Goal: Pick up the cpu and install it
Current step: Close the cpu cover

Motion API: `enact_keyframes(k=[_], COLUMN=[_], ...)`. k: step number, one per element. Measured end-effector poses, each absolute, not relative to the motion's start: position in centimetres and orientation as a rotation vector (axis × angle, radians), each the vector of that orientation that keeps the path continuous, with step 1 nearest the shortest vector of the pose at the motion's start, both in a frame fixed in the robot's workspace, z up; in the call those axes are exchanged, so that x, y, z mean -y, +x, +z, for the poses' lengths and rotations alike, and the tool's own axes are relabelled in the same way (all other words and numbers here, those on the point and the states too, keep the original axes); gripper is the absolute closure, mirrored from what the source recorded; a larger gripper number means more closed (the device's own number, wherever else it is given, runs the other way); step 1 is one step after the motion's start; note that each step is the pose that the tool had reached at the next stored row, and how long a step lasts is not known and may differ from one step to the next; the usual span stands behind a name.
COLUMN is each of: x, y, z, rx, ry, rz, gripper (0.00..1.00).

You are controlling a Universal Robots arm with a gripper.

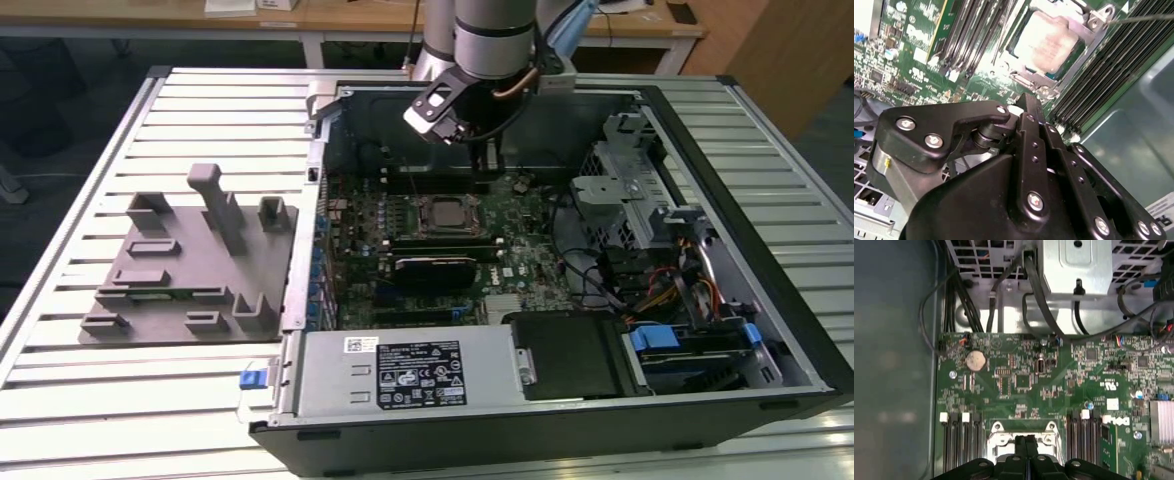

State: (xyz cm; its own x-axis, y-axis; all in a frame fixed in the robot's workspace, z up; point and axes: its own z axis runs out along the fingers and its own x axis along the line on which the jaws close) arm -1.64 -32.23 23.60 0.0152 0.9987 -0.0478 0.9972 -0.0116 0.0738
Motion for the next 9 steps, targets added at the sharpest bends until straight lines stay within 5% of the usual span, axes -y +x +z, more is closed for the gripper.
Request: enact_keyframes(k=[9], x=[32.2], y=[-3.0], z=[23.5], rx=[-2.144], ry=[2.174], rz=[0.03], gripper=[0.89])
